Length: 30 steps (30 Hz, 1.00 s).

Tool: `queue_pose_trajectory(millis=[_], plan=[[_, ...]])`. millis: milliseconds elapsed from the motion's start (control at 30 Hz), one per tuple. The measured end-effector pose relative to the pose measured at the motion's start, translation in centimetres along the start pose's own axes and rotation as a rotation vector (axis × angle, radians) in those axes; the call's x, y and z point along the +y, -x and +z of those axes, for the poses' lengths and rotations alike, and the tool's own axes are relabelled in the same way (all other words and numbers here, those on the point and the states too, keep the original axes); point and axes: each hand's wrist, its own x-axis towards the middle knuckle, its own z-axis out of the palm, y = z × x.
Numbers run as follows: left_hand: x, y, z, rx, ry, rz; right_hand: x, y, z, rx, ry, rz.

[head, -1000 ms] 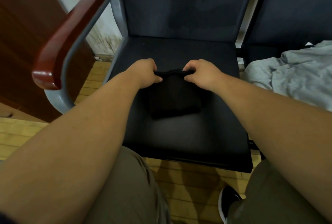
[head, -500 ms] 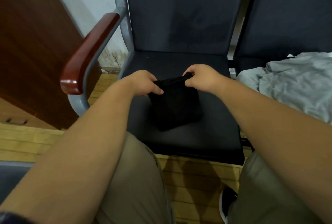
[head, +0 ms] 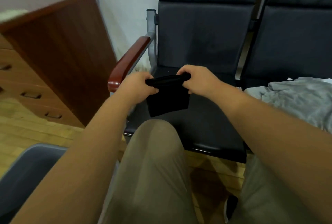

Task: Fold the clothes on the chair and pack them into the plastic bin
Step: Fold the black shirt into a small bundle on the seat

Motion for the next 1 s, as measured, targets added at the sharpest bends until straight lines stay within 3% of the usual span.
queue_pose_trajectory(millis=[300, 567, 1000], plan=[[-9.9, 10.8, -5.9, 0.170, 0.170, -0.234, -12.4, -1.0, 8.7, -0.206, 0.076, -0.229], [-19.3, 18.9, -6.6, 0.254, 0.230, -0.462, -20.7, -0.6, 19.8, -0.433, 0.129, -0.265], [-32.3, 29.8, -1.2, 0.364, 0.370, -0.845, -24.1, 2.1, 38.6, -0.703, 0.178, -0.332]])
